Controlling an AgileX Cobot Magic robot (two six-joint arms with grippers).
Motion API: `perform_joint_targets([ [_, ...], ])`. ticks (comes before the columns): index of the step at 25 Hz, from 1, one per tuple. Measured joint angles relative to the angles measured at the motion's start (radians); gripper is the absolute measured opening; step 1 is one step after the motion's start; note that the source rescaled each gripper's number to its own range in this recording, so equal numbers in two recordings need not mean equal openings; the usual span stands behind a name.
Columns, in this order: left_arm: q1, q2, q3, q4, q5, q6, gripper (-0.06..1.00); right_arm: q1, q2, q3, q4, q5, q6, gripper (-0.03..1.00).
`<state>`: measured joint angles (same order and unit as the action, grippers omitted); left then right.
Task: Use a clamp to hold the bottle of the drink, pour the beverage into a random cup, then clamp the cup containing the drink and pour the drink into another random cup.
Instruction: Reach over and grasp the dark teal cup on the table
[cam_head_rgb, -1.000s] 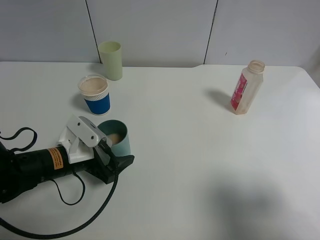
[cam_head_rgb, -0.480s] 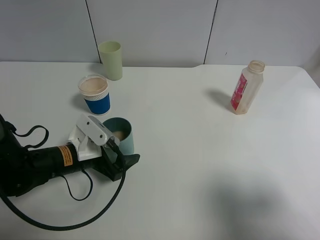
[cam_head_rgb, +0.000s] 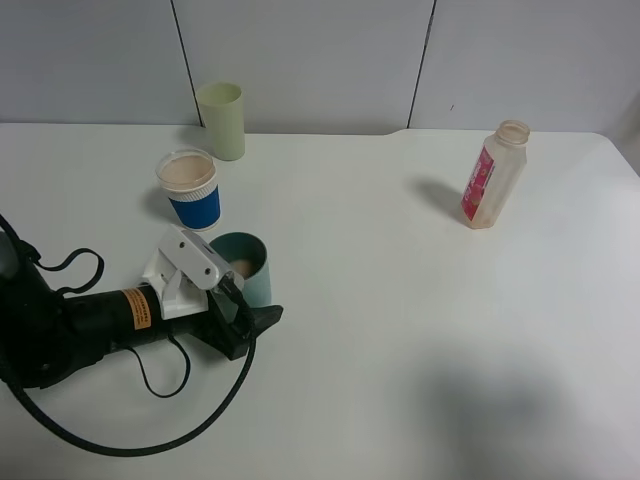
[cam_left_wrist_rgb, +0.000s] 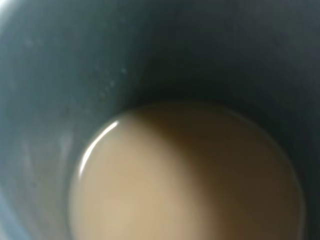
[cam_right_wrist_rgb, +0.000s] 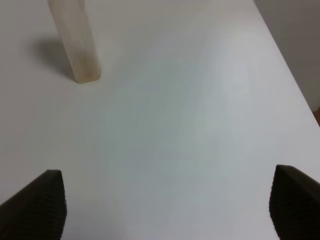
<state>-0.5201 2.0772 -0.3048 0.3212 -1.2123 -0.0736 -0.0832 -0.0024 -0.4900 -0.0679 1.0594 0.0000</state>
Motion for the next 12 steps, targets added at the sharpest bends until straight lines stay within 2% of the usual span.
perform_joint_targets([
  [12,0.000,0.011,-0.038,0.000,0.000,0.013,0.58,0.000,0.000,0.000,0.000,0.000,0.000,0.67],
])
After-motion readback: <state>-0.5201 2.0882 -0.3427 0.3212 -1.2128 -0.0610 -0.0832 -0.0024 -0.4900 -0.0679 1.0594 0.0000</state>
